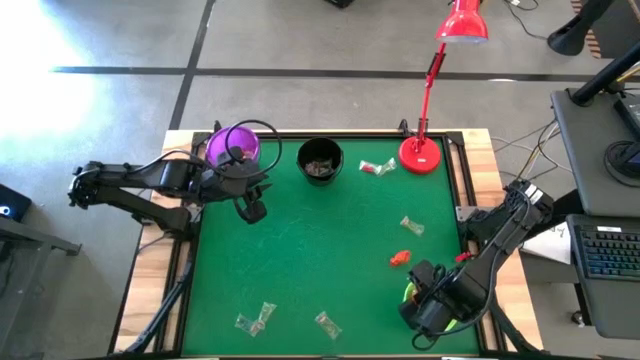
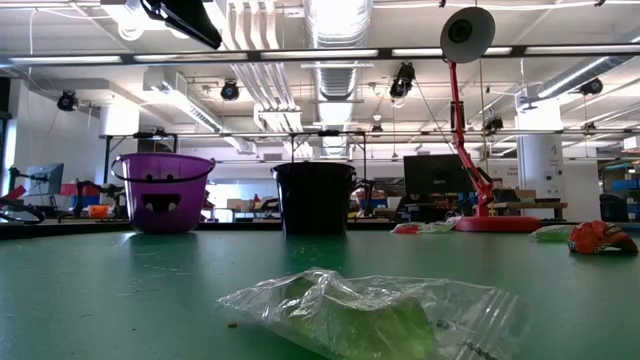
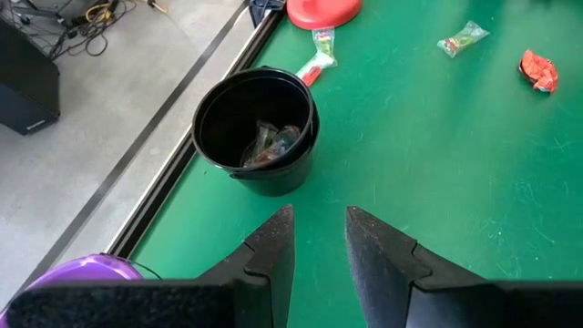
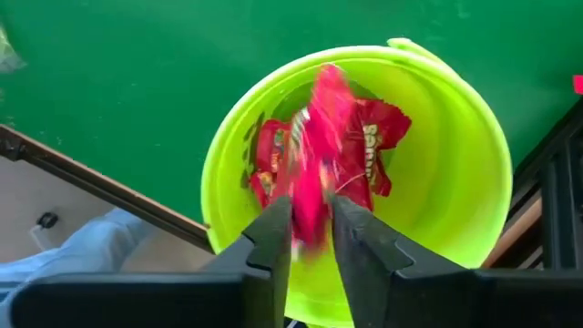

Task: Sort candy
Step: Put the red candy into the green bucket, then put the orange chocolate bar into the purple bucket

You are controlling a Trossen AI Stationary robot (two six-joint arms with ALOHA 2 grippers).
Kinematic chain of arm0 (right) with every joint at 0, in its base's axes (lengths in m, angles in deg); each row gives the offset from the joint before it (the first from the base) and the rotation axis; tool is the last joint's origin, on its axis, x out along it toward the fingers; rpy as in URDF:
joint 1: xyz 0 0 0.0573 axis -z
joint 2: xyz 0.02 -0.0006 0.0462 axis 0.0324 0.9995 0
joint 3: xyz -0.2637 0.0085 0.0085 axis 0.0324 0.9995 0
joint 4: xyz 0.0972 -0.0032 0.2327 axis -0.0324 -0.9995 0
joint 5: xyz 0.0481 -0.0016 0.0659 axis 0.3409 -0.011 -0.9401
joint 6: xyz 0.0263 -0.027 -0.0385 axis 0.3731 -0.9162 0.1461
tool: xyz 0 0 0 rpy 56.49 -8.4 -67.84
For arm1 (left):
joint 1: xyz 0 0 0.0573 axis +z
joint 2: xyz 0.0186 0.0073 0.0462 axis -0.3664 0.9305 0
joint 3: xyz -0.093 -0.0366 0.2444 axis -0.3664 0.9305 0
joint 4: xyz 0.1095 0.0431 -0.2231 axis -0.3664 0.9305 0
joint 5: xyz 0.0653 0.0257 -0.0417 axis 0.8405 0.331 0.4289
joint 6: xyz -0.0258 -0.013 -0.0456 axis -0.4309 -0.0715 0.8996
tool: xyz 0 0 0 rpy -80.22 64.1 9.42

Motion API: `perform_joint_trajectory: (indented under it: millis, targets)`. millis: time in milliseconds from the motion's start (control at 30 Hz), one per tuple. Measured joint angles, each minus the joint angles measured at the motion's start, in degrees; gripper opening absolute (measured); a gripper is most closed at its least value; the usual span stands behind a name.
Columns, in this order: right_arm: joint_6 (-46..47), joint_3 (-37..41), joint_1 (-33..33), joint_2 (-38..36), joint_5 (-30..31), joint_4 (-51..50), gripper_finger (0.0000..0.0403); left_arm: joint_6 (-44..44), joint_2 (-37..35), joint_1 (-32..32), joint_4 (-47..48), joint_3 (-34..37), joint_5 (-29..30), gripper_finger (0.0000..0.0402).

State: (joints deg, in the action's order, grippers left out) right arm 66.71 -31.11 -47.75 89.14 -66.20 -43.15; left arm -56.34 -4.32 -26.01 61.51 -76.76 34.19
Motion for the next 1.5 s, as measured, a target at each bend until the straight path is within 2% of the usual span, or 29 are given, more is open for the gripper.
perform_joint_trajectory:
  millis: [200, 367, 600, 833, 1000, 1167, 1500]
  targets:
    - [-0.1, 0.0, 0.0, 0.0, 0.0, 0.0, 0.0111, 0.0, 0.0, 0.0, 0.0, 0.0, 0.0, 0.0084]
    - [-4.7, 0.0, 0.1, 0.0, 0.1, -1.2, 0.0129, 0.0, 0.0, 0.0, 0.0, 0.0, -0.1, 0.0084]
    - [-15.5, 0.0, 4.2, -1.0, 4.0, -6.4, 0.015, 0.9, 0.0, 0.0, 0.0, 0.0, -0.1, 0.0084]
    - [-31.1, 2.0, 12.5, -1.7, 4.2, -6.9, 0.0175, 1.6, 0.1, 0.0, 0.2, -1.4, -1.7, 0.0084]
    - [-40.2, 3.3, 16.8, -1.7, 5.2, -6.9, 0.0178, 1.4, 0.1, 0.0, 3.7, -4.7, -1.3, 0.0084]
    - [-43.5, 3.2, 19.3, -1.7, 6.2, -7.4, 0.0178, 2.2, 0.1, 0.1, 8.3, -7.9, -1.0, 0.0084]
    - [-55.5, 3.7, 23.5, -1.3, 6.8, -6.7, 0.0176, 2.5, 0.1, 0.1, 9.2, -10.7, -0.9, 0.0084]
